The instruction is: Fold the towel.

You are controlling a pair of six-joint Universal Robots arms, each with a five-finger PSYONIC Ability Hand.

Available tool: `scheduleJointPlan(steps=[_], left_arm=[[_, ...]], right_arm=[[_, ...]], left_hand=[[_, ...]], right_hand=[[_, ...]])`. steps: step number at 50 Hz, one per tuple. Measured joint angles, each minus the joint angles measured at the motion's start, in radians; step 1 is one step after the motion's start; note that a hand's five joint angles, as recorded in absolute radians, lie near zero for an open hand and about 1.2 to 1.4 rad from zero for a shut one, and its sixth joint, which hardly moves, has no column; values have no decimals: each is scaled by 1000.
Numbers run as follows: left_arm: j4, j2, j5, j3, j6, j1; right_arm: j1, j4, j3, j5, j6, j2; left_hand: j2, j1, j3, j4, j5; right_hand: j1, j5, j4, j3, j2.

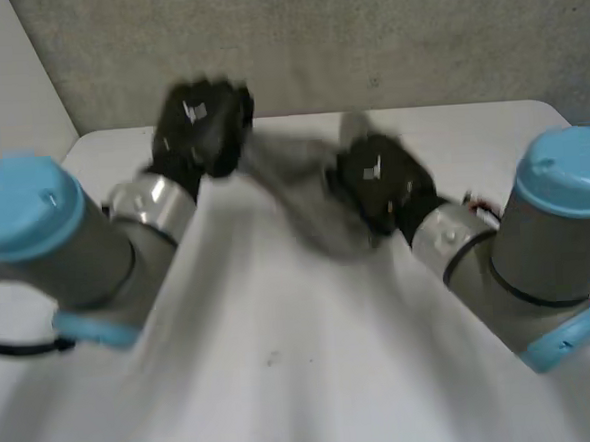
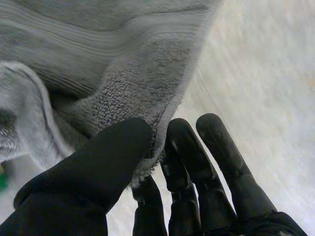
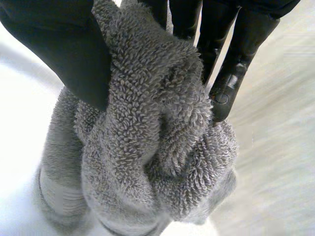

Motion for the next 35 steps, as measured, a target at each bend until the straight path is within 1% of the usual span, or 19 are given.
scheduleJointPlan(steps=[1, 3, 4, 5, 6, 7, 9, 12, 15, 18, 19, 21, 23, 27, 31, 35], left_arm=[[2, -2, 1, -34, 16, -1], [4, -10, 5, -111, 58, -3], [8, -16, 8, -159, 90, -5], [9, -20, 10, -187, 110, -6], [11, -25, 13, -216, 132, -8], [13, -29, 17, -247, 159, -11], [15, -32, 23, -285, 190, -17], [16, -26, 28, -322, 221, -30], [14, -11, 27, -333, 229, -36], [8, 27, 24, -338, 229, -41], [6, 48, 22, -339, 228, -41], [5, 65, 21, -339, 226, -41], [2, 116, 18, -342, 223, -39], [-3, 180, 16, -352, 220, -37], [-10, 226, 16, -365, 217, -36], [-18, 255, 16, -377, 213, -37]], right_arm=[[-4, 57, -4, -9, -1, 11], [-18, 173, -18, -25, -1, 33], [-30, 247, -31, -31, 0, 48], [-36, 274, -38, -31, 0, 53], [-43, 306, -48, -30, 1, 60], [-54, 342, -60, -23, 4, 67], [-63, 364, -70, -11, 9, 70], [-74, 371, -71, 27, 46, 61], [-78, 352, -52, 51, 95, 40], [-89, 314, -3, 76, 191, -8], [-100, 292, 28, 83, 246, -38], [-105, 283, 43, 85, 271, -52], [-147, 245, 119, 87, 399, -121], [-216, 225, 208, 79, 547, -192], [-266, 222, 276, 68, 644, -222], [-291, 223, 334, 52, 703, -227]], left_hand=[[0, 2, 0, 0, 0], [0, 2, 0, 0, 0], [0, 5, 0, 0, 0], [0, 5, 0, 0, 0], [0, 5, 0, 0, 0], [0, 5, 0, 0, 0], [0, 5, 0, 0, 0], [0, 5, 0, 0, 0], [0, 5, 0, 0, 0], [0, 5, 0, 0, 0], [0, 5, 0, 0, 0], [0, 5, 0, 0, 0], [0, 5, 0, 0, 0], [0, 5, 0, 0, 0], [0, 5, 0, 0, 0], [0, 5, 0, 0, 0]], right_hand=[[0, 0, -4, -2, -4], [-133, -172, -267, -231, -247], [-200, -252, -356, -319, -334], [-327, -386, -492, -457, -477], [-366, -448, -554, -519, -519], [-568, -689, -796, -757, -762], [-633, -791, -904, -858, -854], [-637, -804, -917, -872, -861], [-637, -804, -917, -872, -861], [-637, -804, -917, -872, -861], [-637, -804, -917, -872, -861], [-637, -804, -917, -872, -861], [-637, -804, -917, -872, -861], [-631, -760, -887, -839, -847], [-631, -748, -873, -825, -836], [-606, -733, -854, -807, -828]])
